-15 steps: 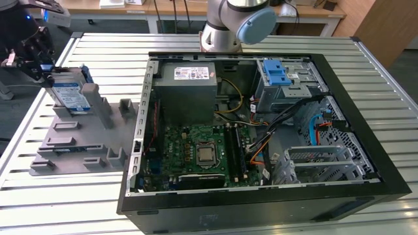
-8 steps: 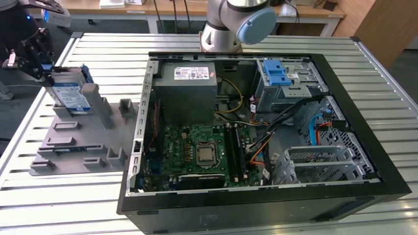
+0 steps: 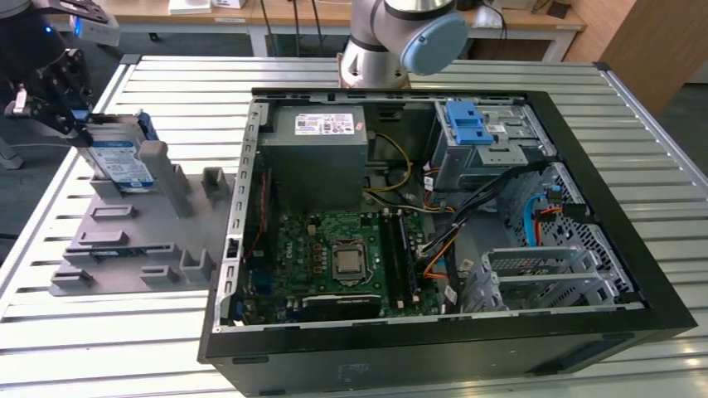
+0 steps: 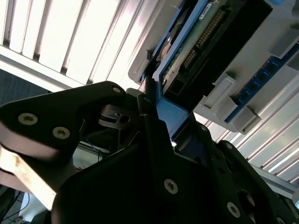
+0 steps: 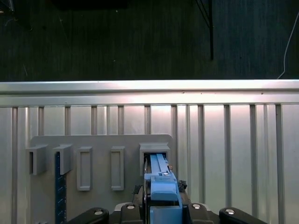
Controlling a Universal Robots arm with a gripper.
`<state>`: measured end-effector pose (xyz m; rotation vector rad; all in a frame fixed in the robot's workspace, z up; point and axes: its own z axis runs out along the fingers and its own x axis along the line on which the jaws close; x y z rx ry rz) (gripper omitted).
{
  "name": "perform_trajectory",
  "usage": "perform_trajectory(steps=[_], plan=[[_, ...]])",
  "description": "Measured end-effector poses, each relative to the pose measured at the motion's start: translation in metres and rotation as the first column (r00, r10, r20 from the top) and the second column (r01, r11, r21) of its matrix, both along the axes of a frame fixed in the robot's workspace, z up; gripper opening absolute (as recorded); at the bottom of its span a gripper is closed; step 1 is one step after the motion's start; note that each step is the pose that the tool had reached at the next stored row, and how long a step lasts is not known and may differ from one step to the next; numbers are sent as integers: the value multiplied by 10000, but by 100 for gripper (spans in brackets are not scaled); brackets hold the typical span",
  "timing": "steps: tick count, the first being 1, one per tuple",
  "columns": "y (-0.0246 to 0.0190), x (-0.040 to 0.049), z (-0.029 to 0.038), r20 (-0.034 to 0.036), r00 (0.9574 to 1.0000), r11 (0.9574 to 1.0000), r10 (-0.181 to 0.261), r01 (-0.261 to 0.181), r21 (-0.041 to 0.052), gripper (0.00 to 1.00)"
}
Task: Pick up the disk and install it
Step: 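Pick up the disk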
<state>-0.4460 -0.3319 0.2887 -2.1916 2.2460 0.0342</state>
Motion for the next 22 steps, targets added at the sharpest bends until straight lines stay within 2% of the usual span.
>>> perform_trajectory(steps=[7,13,18,22], plan=[[0,0,0,-3,9991,9990,432,-432,-121,37],[0,0,0,-3,9991,9991,416,-416,-122,37],[0,0,0,-4,10000,9999,39,-39,-130,37],[0,0,-1,-3,10000,9999,19,-19,-130,37]])
